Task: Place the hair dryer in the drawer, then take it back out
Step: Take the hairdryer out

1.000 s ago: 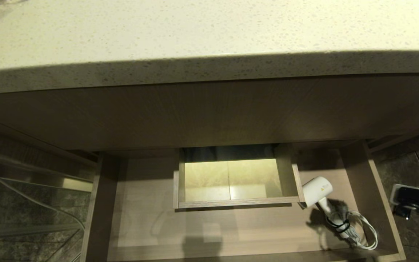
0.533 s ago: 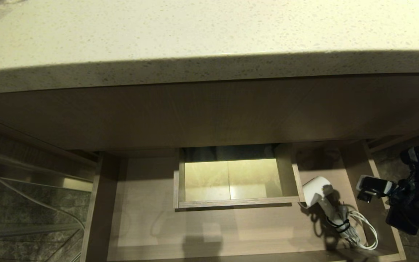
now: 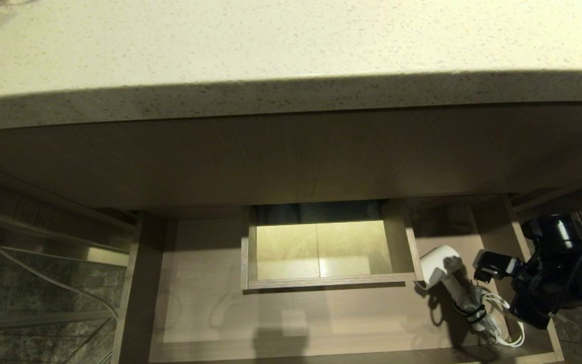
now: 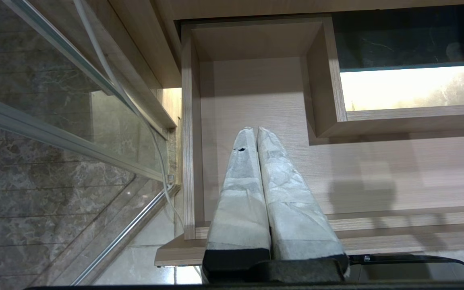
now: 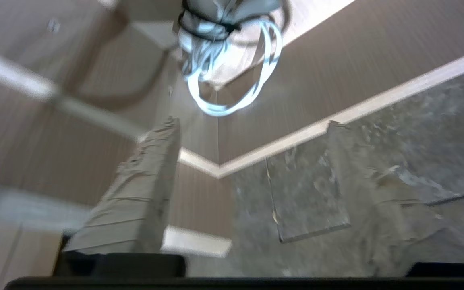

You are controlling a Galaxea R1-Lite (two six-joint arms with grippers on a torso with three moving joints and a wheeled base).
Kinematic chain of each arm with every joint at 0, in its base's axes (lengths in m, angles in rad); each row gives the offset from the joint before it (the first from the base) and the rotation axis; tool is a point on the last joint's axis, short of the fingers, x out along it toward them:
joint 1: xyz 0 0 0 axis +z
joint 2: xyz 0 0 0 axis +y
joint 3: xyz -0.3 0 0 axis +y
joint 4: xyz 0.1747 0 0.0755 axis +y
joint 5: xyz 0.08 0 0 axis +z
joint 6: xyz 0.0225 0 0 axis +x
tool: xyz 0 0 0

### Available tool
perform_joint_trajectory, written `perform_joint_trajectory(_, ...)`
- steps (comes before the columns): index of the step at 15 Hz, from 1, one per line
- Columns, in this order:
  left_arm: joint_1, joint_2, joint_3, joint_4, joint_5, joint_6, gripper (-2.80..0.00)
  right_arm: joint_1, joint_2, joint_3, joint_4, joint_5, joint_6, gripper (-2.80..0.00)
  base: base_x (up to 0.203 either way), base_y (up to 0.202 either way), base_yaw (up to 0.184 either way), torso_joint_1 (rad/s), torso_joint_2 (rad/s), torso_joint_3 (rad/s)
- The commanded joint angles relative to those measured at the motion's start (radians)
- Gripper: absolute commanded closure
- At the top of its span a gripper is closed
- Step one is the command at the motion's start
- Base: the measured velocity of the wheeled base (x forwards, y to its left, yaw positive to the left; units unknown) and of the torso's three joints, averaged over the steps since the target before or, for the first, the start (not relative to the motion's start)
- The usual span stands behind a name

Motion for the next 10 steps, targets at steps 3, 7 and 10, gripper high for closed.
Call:
perform_joint_trajectory(3,0.000,0.000,0.000,0.000,0.000,-0.001,0.00,0.020,0.130,-0.018,-0.090,-0.001,0.042,-2.80,0.000,0.000,0.000,0.000,0.00,0.000)
perform_joint_trajectory(7,0.000,0.000,0.000,0.000,0.000,-0.001,0.00,0.035,0.224,-0.061,-0.152,0.001,0.086,-2.80,0.000,0.000,0.000,0.000,0.00,0.000)
perform_joint_trajectory(10,0.000,0.000,0.000,0.000,0.000,0.000,0.00,0.047,0.297,-0.116,-0.183,0.004,0.138,-2.80,0.000,0.000,0.000,0.000,0.00,0.000)
